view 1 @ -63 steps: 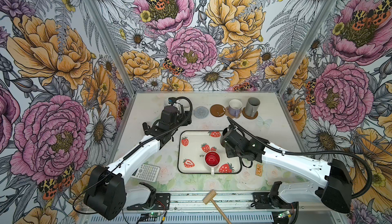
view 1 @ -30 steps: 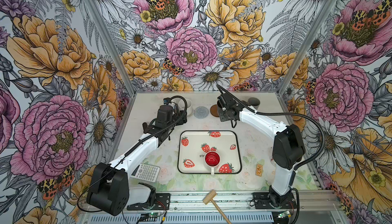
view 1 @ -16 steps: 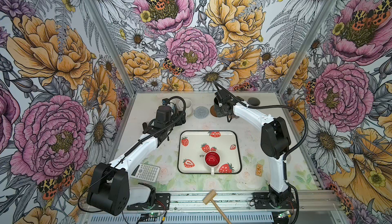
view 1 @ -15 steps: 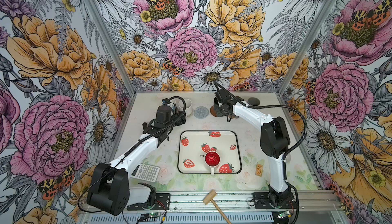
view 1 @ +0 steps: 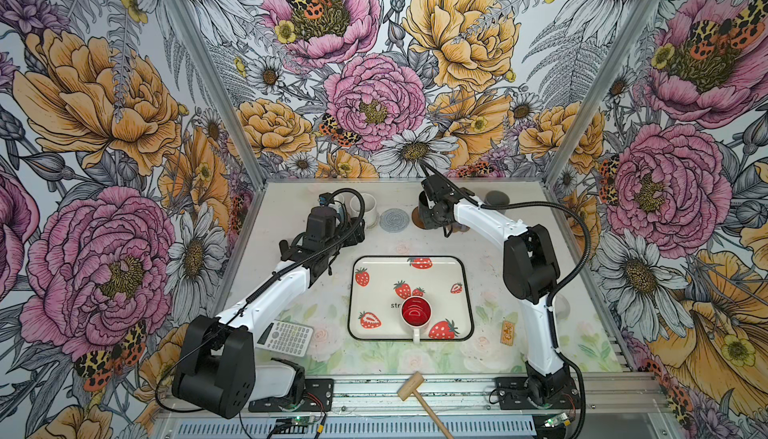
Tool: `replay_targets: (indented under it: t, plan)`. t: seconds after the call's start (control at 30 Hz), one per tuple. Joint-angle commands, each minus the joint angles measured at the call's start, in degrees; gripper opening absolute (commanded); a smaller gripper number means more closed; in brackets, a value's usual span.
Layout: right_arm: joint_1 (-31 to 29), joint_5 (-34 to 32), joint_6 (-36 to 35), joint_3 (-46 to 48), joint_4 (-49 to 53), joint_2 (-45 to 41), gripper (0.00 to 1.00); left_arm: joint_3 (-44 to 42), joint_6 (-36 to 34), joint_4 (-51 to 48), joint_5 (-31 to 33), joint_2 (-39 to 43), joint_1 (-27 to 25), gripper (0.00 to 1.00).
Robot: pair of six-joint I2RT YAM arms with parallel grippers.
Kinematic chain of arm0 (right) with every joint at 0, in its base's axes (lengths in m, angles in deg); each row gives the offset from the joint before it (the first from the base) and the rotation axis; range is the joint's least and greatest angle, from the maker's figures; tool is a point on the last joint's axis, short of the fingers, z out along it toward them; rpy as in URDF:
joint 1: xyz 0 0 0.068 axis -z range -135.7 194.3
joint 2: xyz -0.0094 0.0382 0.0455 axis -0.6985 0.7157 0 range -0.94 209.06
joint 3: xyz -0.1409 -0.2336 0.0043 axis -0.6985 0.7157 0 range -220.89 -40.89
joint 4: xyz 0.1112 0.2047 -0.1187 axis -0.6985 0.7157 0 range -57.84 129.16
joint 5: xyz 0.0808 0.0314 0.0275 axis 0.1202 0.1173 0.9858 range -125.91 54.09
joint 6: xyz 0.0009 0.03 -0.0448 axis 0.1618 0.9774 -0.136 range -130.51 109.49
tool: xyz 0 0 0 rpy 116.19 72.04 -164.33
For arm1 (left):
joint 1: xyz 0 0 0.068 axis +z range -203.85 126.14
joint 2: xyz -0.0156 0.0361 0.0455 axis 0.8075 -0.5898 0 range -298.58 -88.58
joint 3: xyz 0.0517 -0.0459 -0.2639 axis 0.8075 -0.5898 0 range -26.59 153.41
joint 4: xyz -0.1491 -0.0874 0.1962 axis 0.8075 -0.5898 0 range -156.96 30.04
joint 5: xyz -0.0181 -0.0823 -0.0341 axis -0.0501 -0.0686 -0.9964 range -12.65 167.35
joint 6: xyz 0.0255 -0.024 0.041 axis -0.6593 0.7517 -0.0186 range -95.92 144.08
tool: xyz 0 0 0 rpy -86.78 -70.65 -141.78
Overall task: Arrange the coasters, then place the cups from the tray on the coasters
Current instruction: 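Lower the black mug with the right gripper onto the brown coaster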
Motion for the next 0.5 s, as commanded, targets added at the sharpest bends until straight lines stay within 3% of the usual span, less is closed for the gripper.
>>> replay_targets:
  t: [0.0,0.47]
  plan:
    - [0.51,-0.39,-0.37,-4.27,-4.28,0.32,0.0,-0.17,1.11,1.64,-1.32,-0.72,0.53,0.76]
    - [0.6,-0.74,-0.98,-5.48,-4.26,2.01,0.0,0.35,0.97,1.77,-1.87,-1.51,0.51,0.76]
